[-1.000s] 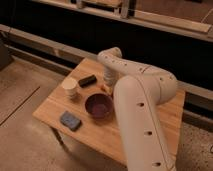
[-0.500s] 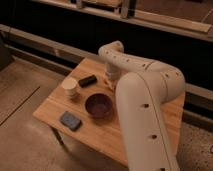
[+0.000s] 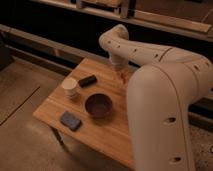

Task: Place the pepper in the ceramic bowl

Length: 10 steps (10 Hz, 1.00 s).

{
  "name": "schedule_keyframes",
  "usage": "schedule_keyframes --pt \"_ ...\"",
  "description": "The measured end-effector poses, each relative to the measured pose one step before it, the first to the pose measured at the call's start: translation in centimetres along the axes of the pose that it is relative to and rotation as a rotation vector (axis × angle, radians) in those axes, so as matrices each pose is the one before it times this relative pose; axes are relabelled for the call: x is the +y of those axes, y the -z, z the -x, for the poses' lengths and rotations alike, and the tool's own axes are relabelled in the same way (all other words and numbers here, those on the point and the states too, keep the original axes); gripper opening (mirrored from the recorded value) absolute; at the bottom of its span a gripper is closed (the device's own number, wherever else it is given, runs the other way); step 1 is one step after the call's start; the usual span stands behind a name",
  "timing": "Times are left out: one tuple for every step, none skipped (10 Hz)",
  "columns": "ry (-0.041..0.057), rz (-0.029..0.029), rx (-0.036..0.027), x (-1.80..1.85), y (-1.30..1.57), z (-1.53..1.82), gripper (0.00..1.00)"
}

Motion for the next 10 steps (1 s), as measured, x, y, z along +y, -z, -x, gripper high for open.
schedule_keyframes --pt "-0.01588 0.00296 -0.00662 1.346 0.956 -0.097 0.00" --pt "-0.00466 0.00770 -0.00725 1.303 0.628 0.123 0.00" --pt "-0.00056 0.01140 -0.01135 1.643 0.661 0.286 0.00" --pt "0.00380 0.01000 -0.01058 1.613 0.493 0.366 0.00" --pt "0.00778 0.00940 -0.00868 2.065 0.555 0.349 0.00" --pt "0.00024 0.00105 0.00101 0.881 0.197 -0.027 0.00" --pt "-0.00343 -0.00068 0.00323 0.971 0.261 -0.213 0.00" --pt "-0.00648 -0.00135 0.00432 0.564 0.108 -0.295 0.00" --pt "-0.02213 0.00146 0.01314 0.814 0.018 -0.858 0.00" --pt "-0.01481 0.00639 0.00943 0.449 -0.123 -0.502 0.00"
